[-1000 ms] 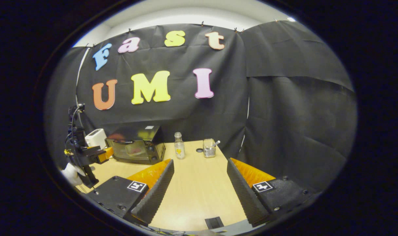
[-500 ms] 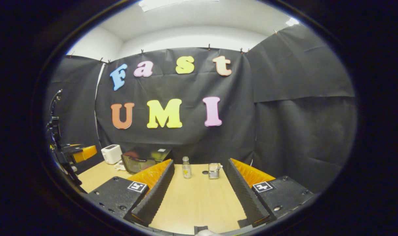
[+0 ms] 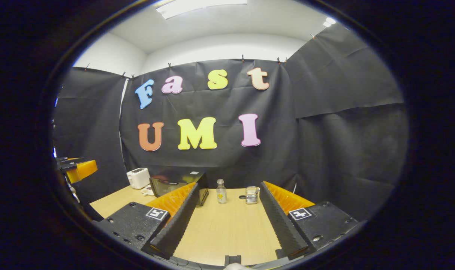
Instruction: Open the electric oven with the left hand, put the food in, and close the electric oven.
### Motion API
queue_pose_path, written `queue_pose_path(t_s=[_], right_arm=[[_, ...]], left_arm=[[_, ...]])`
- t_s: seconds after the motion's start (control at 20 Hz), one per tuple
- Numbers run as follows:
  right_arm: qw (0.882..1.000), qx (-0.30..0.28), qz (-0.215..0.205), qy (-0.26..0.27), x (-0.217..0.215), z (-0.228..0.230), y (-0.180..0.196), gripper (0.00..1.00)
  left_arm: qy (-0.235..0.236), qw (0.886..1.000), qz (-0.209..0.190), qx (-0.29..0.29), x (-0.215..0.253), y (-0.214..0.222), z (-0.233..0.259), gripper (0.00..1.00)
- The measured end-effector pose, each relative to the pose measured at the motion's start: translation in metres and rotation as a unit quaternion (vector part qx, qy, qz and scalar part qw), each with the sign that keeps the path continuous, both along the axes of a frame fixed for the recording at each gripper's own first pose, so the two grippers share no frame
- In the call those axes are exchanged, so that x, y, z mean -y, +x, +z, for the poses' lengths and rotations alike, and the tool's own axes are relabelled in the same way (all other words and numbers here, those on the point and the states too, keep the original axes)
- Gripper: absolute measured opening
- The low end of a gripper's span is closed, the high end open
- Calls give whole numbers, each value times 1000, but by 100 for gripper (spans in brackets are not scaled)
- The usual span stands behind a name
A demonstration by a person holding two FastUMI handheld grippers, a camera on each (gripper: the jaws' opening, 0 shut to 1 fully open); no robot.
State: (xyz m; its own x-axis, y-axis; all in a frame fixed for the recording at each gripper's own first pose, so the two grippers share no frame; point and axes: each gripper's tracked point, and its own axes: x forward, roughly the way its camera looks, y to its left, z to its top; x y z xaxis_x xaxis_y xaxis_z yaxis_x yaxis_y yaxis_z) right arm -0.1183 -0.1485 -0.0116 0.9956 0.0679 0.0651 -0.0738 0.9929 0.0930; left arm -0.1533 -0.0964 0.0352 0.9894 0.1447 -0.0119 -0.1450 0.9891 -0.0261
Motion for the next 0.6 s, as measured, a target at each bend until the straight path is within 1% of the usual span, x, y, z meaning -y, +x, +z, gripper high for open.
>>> queue_pose_path(t_s=[0.2, 0.35, 0.6], right_arm=[[1000, 7, -4, -8, 7, 4, -6, 100], [1000, 5, 1, -13, 7, 4, -8, 100], [1000, -1, 0, -16, 13, -1, -12, 100]], left_arm=[[18, 1000, -1, 2, 6, -4, 3, 96], [15, 1000, -6, 0, 14, -5, -1, 97], [25, 1000, -14, -8, 27, -1, -2, 96]])
